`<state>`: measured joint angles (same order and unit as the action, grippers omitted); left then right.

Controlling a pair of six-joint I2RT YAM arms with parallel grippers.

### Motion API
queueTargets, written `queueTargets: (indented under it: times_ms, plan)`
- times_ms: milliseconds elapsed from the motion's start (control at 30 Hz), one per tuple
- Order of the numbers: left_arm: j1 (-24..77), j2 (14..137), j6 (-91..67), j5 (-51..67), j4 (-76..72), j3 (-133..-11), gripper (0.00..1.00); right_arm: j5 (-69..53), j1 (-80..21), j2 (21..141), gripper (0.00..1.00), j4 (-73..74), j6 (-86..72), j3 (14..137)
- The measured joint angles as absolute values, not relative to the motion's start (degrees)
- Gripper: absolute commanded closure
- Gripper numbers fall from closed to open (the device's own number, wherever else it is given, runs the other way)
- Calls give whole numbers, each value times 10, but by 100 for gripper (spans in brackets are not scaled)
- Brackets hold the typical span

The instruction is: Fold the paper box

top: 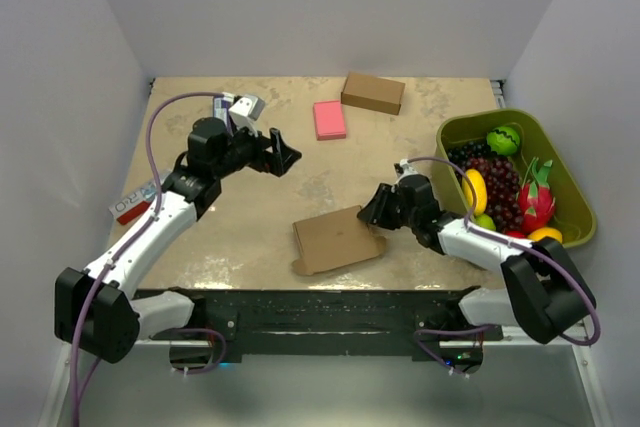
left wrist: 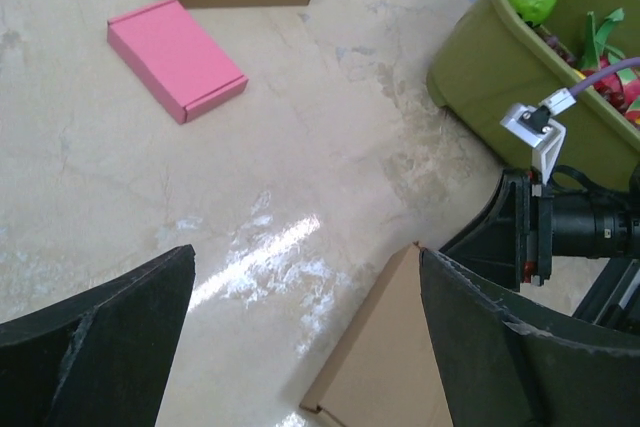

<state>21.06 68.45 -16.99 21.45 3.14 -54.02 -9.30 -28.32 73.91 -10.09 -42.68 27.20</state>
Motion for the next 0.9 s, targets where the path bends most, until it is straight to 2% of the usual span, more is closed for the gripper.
queueTargets:
  times_ms: [533,567,600,733,833,900]
  plan:
    - [191,704,-167,249,-8,-507,4,-143,-260,776,100,-52,-399,332]
    - [191,704,-167,249,-8,-507,4,-144,-259,776,96,-48,-396,333]
    - [191,704,-167,249,-8,-507,3,-147,-258,776,81,-43,-393,334]
    - [191,705,-166,249,-8,-507,2,-156,-258,767,47,-37,-402,333]
    - [191,706,-166,249,-8,-507,1,-163,-258,728,34,-46,-427,317]
    - [190,709,-166,249,-8,-507,0,-165,-258,683,30,-62,-453,289]
